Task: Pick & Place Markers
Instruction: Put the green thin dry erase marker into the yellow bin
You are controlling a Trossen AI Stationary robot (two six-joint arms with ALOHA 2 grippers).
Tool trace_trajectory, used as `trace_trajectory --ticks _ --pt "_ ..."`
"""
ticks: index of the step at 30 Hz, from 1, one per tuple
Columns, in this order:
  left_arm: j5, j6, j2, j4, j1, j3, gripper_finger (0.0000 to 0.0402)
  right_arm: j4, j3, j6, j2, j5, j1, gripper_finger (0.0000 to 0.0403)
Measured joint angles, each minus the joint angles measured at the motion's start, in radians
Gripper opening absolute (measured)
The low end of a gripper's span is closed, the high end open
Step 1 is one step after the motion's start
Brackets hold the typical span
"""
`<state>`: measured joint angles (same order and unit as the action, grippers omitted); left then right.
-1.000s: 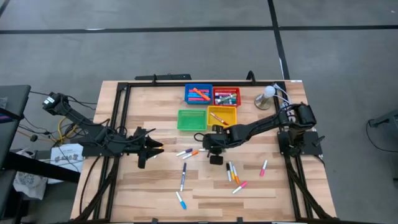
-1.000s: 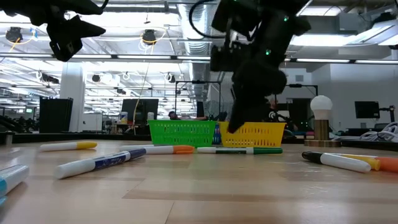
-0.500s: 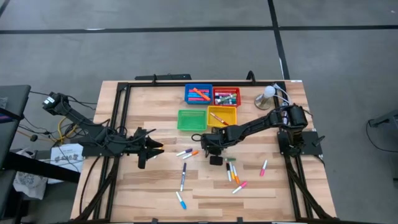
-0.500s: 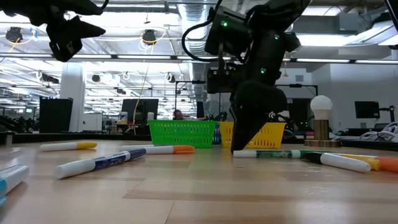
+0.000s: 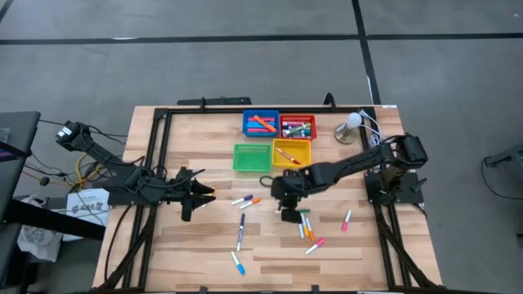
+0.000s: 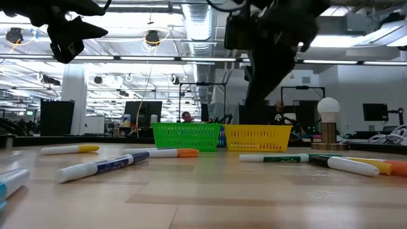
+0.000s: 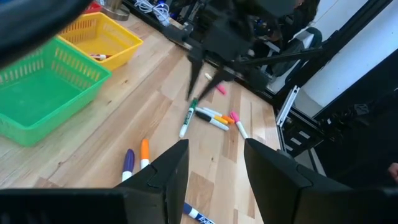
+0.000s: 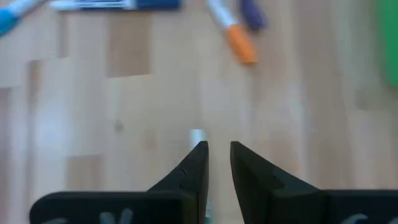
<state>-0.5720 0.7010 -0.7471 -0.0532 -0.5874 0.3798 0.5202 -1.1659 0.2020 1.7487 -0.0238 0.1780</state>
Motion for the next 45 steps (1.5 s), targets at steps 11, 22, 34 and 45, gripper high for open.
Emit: trace_trajectory --ticks 11,22,34,45 --pt "0.000 0.000 0.000 -0.008 0.000 0.000 0.0154 0.004 0.001 0.086 0.132 0.023 0.042 0.0128" --pt "0.020 0.000 0.000 -0.008 0.000 0.000 0.0154 0.018 -0.010 0.100 0.240 0.056 0.073 0.0174" --pt "0.020 -0.008 0.000 -0.008 0.000 0.000 0.0154 0.014 0.000 0.167 0.190 0.134 0.064 0.0021" --pt "0.019 -0.008 0.000 -0.008 0.000 0.000 0.0154 0.032 -0.012 0.166 0.189 0.147 0.064 0.0042"
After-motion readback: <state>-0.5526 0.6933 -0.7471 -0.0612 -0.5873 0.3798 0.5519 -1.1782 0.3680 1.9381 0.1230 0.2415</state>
